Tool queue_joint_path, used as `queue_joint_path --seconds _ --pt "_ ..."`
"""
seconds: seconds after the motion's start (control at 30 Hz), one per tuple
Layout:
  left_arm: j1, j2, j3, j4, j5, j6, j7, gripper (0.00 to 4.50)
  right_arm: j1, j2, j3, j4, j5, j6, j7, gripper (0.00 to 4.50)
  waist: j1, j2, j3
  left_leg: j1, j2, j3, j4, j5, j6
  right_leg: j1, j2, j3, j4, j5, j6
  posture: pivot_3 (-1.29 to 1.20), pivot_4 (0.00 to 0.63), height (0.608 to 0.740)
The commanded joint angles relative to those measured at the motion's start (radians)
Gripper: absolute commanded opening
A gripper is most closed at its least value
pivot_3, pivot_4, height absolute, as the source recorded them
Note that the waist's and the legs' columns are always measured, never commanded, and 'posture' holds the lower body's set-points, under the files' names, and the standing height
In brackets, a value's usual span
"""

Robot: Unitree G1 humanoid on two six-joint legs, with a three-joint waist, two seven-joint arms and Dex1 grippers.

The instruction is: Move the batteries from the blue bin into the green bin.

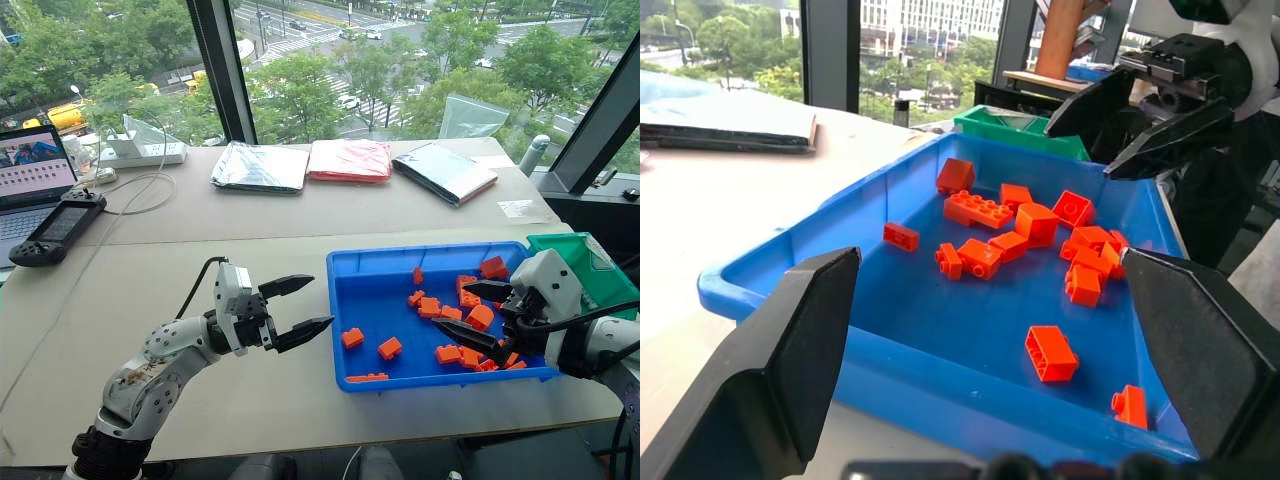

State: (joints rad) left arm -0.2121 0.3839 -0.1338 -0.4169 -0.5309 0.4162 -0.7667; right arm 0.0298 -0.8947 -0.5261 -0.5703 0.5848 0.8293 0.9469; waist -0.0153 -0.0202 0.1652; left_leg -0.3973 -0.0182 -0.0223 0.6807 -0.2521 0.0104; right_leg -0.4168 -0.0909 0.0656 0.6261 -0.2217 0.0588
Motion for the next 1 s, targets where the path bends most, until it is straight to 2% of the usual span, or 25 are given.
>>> queue_joint_path --seconds 0.03,0.33,0.47,0.6,0.7,0.8,1.0 --pt "-0.002 0.003 0.015 -0.033 -0.007 -0.017 0.000 4.50 0.001 -0.011 0.001 -0.022 0.002 -0.042 -0.015 4.47 0.001 0.000 0.000 0.000 0.000 0.000 0.000 0.000 0.000 0.000 0.000 0.000 0.000 0.000 0.000 0.00 0.150 0.740" --pt "-0.027 -0.024 0.025 -0.013 0.029 -0.035 0.059 4.50 0.002 0.065 0.025 -0.040 -0.033 -0.090 -0.159 4.47 0.005 0.000 0.000 -0.001 -0.001 0.000 0.000 0.000 0.000 0.000 -0.001 0.000 -0.001 0.000 0.000 0.00 0.150 0.740" --pt "-0.036 -0.098 0.024 -0.008 0.121 -0.021 0.235 4.50 -0.063 0.152 0.050 -0.031 -0.087 -0.099 -0.331 4.47 0.006 -0.001 0.000 -0.001 -0.001 0.000 0.001 0.000 0.000 0.000 -0.001 0.000 0.000 0.000 0.000 0.00 0.150 0.740" --pt "-0.138 -0.237 0.036 0.065 0.239 0.036 0.500 4.50 -0.176 0.275 0.071 0.021 -0.199 -0.082 -0.587 4.47 0.008 -0.002 0.000 -0.001 -0.002 -0.001 0.001 0.001 -0.001 -0.001 -0.001 0.000 0.001 0.000 0.000 0.00 0.150 0.740" --pt "-0.232 -0.328 0.081 0.169 0.327 -0.010 0.673 4.50 -0.222 0.304 0.147 0.090 -0.358 -0.136 -0.733 4.47 0.014 -0.003 0.000 -0.002 -0.003 -0.001 0.001 0.001 -0.002 -0.001 -0.002 0.000 0.001 0.000 0.001 0.00 0.150 0.740" --pt "-0.256 -0.369 0.103 0.204 0.377 -0.037 0.756 4.50 -0.232 0.320 0.204 0.120 -0.440 -0.202 -0.784 4.47 0.016 -0.003 -0.001 -0.002 -0.003 -0.001 0.000 0.001 -0.002 -0.002 -0.002 0.000 0.001 0.001 0.001 0.00 0.150 0.740" --pt "-0.250 -0.388 0.102 0.215 0.433 -0.065 0.801 4.50 -0.243 0.386 0.214 0.166 -0.473 -0.266 -0.827 4.47 0.014 -0.002 -0.001 -0.005 -0.003 -0.001 -0.001 0.001 -0.002 -0.006 -0.002 0.001 0.001 0.001 0.000 0.00 0.150 0.740"
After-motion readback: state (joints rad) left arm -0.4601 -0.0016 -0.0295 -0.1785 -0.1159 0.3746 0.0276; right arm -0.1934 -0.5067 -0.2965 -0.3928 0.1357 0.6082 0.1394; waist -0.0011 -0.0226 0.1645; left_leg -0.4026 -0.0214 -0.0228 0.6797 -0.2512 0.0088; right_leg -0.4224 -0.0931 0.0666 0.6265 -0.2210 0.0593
